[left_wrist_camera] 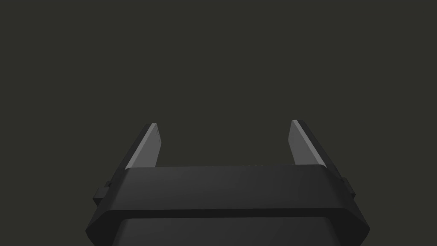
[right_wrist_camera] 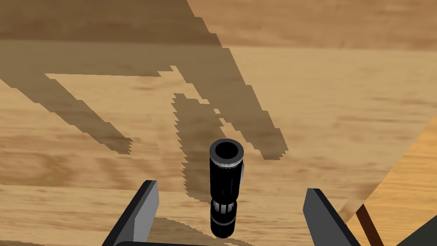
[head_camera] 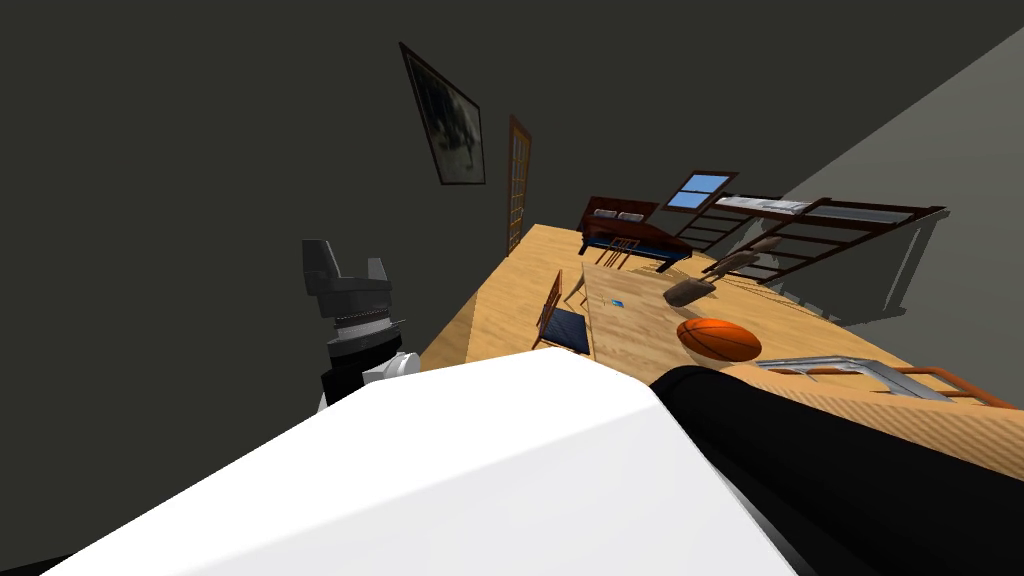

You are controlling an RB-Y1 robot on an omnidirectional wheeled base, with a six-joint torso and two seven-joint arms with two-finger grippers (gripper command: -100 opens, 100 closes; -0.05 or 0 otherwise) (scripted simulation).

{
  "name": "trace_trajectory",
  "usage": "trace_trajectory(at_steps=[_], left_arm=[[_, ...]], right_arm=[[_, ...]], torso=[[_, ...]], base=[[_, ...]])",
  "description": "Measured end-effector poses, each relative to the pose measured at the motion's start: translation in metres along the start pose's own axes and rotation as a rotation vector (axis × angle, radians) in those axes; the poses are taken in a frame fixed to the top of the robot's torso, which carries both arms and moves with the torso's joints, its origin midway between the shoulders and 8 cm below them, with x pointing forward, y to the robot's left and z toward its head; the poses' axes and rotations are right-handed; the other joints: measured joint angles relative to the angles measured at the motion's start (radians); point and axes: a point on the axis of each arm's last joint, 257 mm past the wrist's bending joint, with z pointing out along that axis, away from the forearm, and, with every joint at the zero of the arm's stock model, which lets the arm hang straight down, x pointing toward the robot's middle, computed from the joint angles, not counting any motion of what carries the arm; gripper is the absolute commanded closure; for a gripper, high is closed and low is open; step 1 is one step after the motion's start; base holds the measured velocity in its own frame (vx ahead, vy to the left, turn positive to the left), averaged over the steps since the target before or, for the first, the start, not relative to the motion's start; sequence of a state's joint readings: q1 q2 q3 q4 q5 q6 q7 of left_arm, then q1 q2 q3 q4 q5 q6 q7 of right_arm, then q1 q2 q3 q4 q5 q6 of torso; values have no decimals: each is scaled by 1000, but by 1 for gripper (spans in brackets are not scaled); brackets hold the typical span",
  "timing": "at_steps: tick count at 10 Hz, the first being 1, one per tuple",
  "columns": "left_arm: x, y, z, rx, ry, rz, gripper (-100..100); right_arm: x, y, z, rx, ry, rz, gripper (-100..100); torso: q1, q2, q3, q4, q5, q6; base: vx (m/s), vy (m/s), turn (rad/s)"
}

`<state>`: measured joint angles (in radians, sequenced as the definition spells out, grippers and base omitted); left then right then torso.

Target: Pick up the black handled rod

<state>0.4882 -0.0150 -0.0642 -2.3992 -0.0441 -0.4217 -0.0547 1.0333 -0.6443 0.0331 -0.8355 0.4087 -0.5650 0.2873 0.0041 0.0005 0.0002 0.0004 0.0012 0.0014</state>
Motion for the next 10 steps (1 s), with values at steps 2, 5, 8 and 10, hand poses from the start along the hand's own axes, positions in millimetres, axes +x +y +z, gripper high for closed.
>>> trace_trajectory(at_steps=[2, 5, 8, 10], left_arm=[[0, 0, 0, 0, 0, 0, 0], [0, 0, 0, 0, 0, 0, 0], [0, 0, 0, 0, 0, 0, 0], [0, 0, 0, 0, 0, 0, 0]], right_arm=[[2, -2, 2, -3, -2, 7, -100], [7, -7, 5, 1, 3, 19, -100], [7, -7, 4, 2, 4, 19, 100], [7, -7, 5, 0, 3, 19, 100]], torso=[[0, 0, 0, 0, 0, 0], [0, 0, 0, 0, 0, 0], [-1, 0, 0, 0, -1, 0], [-1, 1, 0, 0, 0, 0]], base=[[7, 16, 22], [7, 11, 18], [0, 0, 0], [0, 0, 0]])
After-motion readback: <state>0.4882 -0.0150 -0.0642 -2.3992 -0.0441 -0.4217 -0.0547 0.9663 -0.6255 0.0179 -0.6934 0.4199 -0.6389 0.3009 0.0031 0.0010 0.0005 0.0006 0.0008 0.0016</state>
